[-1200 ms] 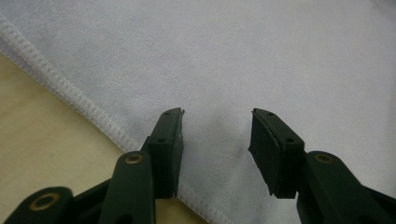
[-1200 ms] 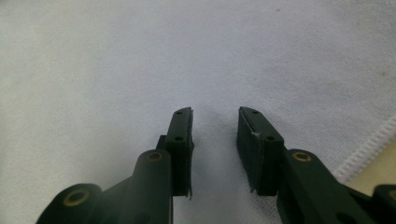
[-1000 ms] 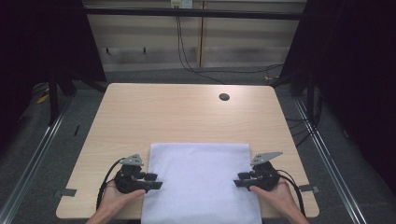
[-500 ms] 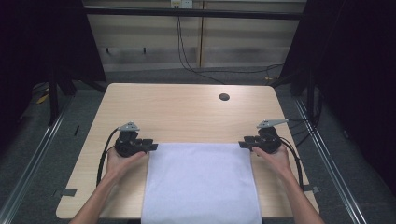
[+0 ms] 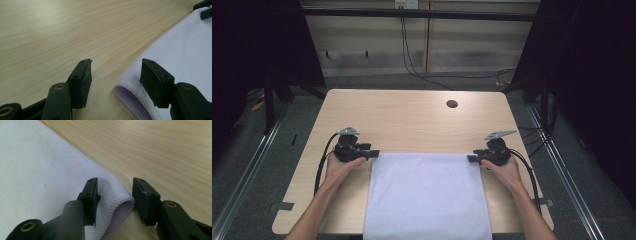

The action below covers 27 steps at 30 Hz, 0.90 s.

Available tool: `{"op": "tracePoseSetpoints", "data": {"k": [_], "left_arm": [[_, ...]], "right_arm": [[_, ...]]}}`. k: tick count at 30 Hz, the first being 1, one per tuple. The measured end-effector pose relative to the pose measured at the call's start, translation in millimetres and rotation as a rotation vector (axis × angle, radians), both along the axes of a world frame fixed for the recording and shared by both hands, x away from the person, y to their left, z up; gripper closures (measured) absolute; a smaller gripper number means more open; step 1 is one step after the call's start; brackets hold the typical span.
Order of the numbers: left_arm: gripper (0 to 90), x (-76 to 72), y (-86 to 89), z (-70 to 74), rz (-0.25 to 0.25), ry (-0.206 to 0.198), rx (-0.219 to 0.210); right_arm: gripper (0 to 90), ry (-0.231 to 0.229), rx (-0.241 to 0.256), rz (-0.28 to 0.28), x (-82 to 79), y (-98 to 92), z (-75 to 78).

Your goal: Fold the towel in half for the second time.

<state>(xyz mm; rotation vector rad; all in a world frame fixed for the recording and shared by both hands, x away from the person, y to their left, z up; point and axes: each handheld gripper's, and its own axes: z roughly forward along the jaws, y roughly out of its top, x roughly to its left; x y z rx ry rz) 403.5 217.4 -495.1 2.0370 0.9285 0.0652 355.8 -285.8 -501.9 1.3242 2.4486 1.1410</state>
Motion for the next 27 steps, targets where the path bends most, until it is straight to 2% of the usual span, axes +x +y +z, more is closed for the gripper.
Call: {"op": "tracePoseSetpoints", "data": {"k": [1,2,3,4,5,8,10,11,14,17,18,22,24,27], "left_arm": [[43.5,0.1,-3.7,-2.4,-0.015,0.001,0.007],[43.6,0.1,-3.7,-2.4,-0.015,0.001,0.007],[44.6,-1.0,-8.5,-4.6,-0.049,0.007,0.04],[44.4,-1.0,-8.5,-4.6,-0.049,0.007,0.04],[43.5,-2.6,-11.7,-5.1,-0.073,0.02,0.041],[39.0,-5.3,-15.3,-5.4,-0.093,0.022,0.066],[42.3,-8.7,-17.0,-5.6,-0.1,0.017,0.092],[42.8,-9.3,-16.0,-6.1,-0.109,0.023,0.08],[57.3,-12.1,-11.7,-6.3,-0.101,0.009,0.094],[71.6,-15.2,-9.8,-7.3,-0.125,0.019,0.083],[79.2,-16.6,-10.4,-7.2,-0.134,0.02,0.083],[85.3,-22.5,-11.2,-2.3,-0.14,-0.004,0.093],[85.5,-25.4,-11.4,0.7,-0.134,-0.018,0.081],[85.9,-26.0,-9.5,6.9,-0.127,-0.034,0.066]], "right_arm": [[63.5,-0.003,-0.003,0.011,-0.2,1.2,-0.2],[63.5,-0.003,-0.003,0.011,-0.2,1.2,-0.2],[71.7,0.011,0.003,0.026,-0.5,2.3,0.0],[71.7,0.011,0.003,0.026,-0.5,2.3,0.0],[76.9,0.02,0.005,0.035,-0.6,2.3,-0.2],[79.7,0.031,0.022,0.04,0.3,1.0,-1.0],[81.6,0.039,0.023,0.031,0.3,-0.3,-0.3],[82.3,0.041,0.023,0.032,0.2,-0.4,-0.1],[83.4,0.041,0.028,0.033,0.3,0.3,-0.2],[84.0,0.042,0.031,0.033,0.8,-0.7,0.6],[84.2,0.035,0.035,0.03,0.5,-1.1,2.5],[84.7,0.02,0.056,0.018,-0.4,-1.9,7.5],[84.7,0.017,0.063,0.016,-0.8,-2.1,9.1],[85.1,-0.014,0.086,0.007,-0.8,-2.5,21.2]]}}
